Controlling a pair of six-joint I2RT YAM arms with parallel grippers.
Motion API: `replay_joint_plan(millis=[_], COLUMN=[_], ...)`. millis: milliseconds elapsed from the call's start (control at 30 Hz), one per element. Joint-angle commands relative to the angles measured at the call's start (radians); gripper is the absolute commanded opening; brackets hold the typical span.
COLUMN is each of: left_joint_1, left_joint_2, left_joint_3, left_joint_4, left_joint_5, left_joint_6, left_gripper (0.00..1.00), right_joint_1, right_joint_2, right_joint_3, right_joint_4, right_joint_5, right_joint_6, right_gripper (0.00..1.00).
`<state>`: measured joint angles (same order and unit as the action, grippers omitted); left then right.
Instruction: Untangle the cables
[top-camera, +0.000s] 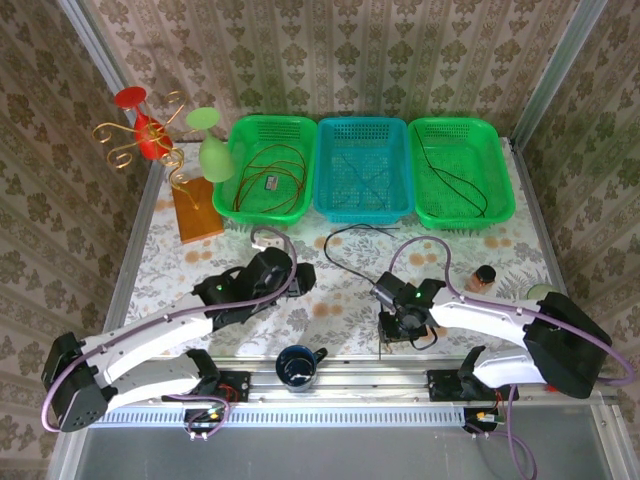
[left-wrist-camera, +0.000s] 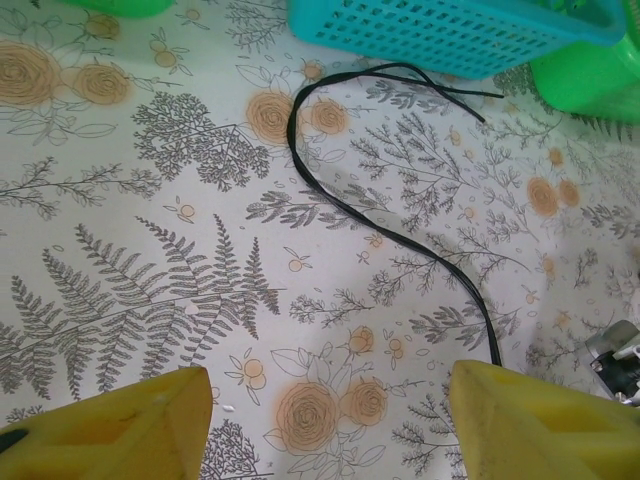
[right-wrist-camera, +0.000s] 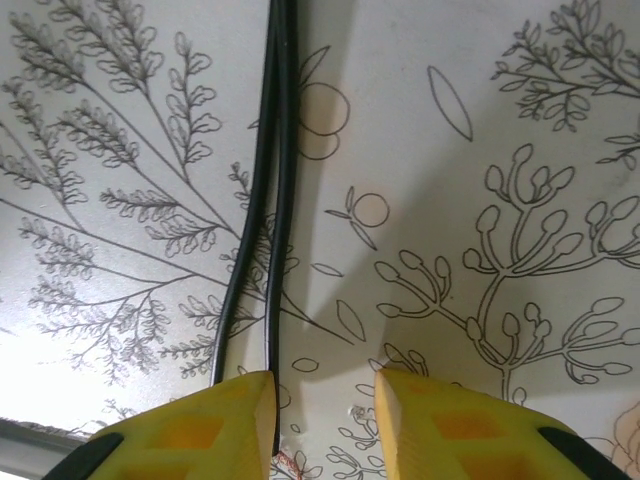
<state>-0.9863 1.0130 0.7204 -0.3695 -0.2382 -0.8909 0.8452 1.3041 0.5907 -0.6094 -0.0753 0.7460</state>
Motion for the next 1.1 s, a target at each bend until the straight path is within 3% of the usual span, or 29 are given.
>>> replay_joint_plan(millis=[0, 200, 367, 733, 1067], left_joint_1=[0.006, -0.005, -0.009, -0.031, -0.045], left_joint_2=[-0.01, 0.012, 0.021, 0.029, 0.023], left_joint_3=[-0.017, 0.005, -0.001, 0.002, -0.016], left_joint_4=[-0.025, -0.045, -0.003, 0.032, 0.054], left_joint_5=[-0.017, -0.011, -0.009, -0.007, -0.012], left_joint_6=[-0.031, -0.022, -0.019, -0.013, -0.012], left_gripper=[0.64, 0.64, 0.64, 0.64, 0.64], right_joint_1=[0.009, 0.008, 0.008, 0.008, 0.01], right_joint_2=[0.046, -0.086, -0.171, -0.071, -0.028], right_joint_3=[-0.005, 0.025, 0.002, 0.012, 0.024], right_joint_4=[-0.026, -0.149, -0.126, -0.078, -0.058], right_joint_5=[-0.024, 0.058, -0.006, -0.027, -0.066], right_joint_6=[-0.025, -0.022, -0.005, -0.015, -0.017], right_gripper=[0.34, 0.4, 0.39, 0.35, 0.39])
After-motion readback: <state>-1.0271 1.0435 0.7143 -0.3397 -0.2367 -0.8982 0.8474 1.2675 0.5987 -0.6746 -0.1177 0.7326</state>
